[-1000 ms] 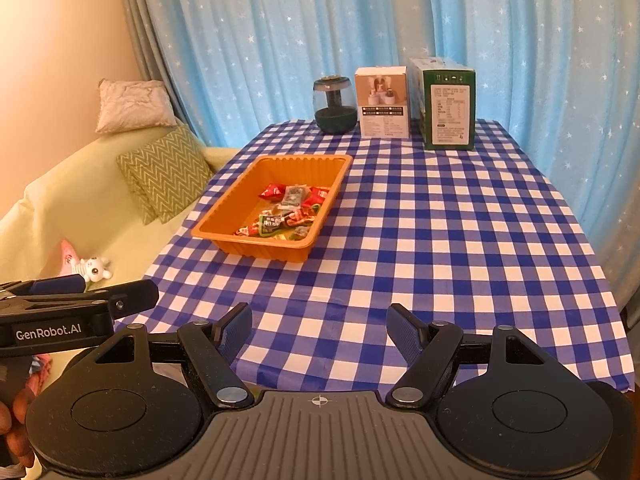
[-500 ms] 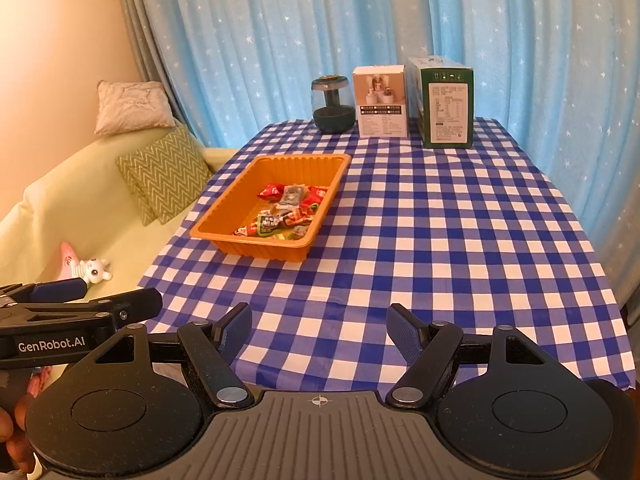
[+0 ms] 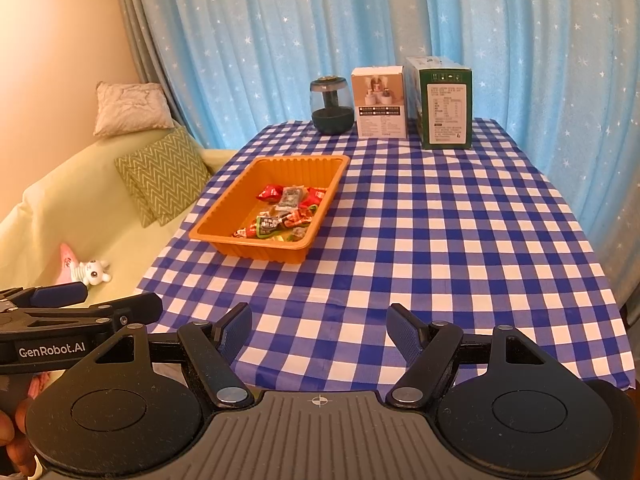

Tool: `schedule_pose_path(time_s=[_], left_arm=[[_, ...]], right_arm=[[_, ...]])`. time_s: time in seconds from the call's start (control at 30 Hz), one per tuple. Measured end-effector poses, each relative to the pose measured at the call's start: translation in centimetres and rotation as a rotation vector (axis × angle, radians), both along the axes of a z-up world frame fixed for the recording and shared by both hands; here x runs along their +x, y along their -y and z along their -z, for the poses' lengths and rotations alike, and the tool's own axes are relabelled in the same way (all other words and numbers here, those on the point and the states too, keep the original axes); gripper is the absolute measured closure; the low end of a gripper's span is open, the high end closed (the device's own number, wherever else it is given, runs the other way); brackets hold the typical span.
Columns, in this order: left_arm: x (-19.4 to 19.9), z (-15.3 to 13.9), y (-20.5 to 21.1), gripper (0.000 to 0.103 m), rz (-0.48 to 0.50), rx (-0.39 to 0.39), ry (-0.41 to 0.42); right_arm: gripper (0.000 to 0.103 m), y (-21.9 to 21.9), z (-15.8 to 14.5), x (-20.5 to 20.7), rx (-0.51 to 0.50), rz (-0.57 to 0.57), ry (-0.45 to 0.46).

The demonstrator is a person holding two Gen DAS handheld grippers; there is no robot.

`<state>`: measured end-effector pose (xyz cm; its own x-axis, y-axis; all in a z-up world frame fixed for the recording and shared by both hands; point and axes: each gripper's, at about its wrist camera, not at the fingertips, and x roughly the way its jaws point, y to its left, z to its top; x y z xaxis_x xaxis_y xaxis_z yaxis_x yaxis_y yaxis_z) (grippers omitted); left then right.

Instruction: Organize snacks

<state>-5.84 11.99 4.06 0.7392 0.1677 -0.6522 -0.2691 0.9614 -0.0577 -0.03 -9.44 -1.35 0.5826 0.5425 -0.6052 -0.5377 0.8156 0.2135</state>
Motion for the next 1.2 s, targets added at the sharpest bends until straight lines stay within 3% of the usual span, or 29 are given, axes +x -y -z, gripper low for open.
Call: schedule_pose_path(time_s=[1.2], left_arm=[[0.05,0.46,-0.28,0.0,0.002,0.002,-0.013]], right_arm=[[0.029,-0.38,0.15,0.05,0.006,0.001,-0.003]])
